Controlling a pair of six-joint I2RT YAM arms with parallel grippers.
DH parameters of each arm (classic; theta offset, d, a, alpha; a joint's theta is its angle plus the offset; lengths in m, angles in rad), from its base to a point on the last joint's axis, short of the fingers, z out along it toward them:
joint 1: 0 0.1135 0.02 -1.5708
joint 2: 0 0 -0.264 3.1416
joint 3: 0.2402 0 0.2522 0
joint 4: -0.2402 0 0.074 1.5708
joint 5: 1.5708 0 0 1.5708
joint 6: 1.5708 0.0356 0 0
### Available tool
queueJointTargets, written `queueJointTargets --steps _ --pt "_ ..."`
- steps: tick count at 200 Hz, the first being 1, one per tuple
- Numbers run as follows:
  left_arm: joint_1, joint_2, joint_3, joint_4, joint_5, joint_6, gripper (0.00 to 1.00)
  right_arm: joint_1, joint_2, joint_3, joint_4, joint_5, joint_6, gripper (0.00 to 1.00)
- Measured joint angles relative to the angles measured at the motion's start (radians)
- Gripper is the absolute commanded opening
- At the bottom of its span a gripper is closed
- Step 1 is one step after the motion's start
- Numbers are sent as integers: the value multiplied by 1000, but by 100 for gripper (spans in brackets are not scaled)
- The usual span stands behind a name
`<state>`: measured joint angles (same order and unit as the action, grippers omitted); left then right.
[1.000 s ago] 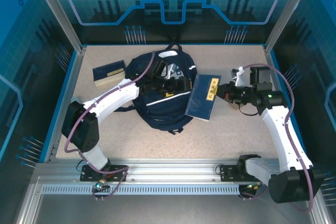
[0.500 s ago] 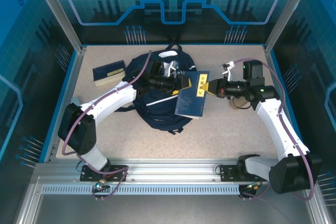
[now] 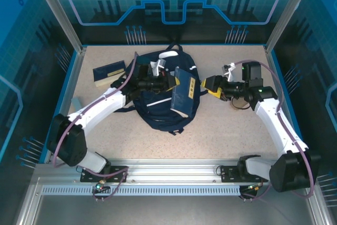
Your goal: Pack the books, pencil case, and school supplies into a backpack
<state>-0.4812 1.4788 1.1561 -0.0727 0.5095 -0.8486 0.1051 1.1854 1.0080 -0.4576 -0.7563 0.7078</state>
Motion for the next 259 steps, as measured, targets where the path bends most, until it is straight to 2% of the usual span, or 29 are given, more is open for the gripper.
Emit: queueJointTargets --steps 9,46,76,125,166,211,227,259 --pt "14 -24 -3 0 -32 -11 3 2 -11 -30 41 10 58 90" --pt "49 -107 -3 19 -176 -70 4 48 -20 -154 274 26 323 92" --pt "50 -128 -3 73 -293 -132 4 139 -5 -238 525 60 599 97" --pt "50 -127 -3 139 -429 -238 3 265 53 -265 870 170 893 100" --pt "50 -124 -3 180 -490 -312 3 322 178 -265 1114 244 1061 99" --pt "47 -124 -3 210 -515 -364 3 347 257 -260 1259 300 1157 94" --pt "47 -124 -8 227 -518 -383 3 346 274 -251 1304 320 1179 90" --pt "46 -124 -30 242 -518 -410 3 347 303 -212 1353 335 1209 77"
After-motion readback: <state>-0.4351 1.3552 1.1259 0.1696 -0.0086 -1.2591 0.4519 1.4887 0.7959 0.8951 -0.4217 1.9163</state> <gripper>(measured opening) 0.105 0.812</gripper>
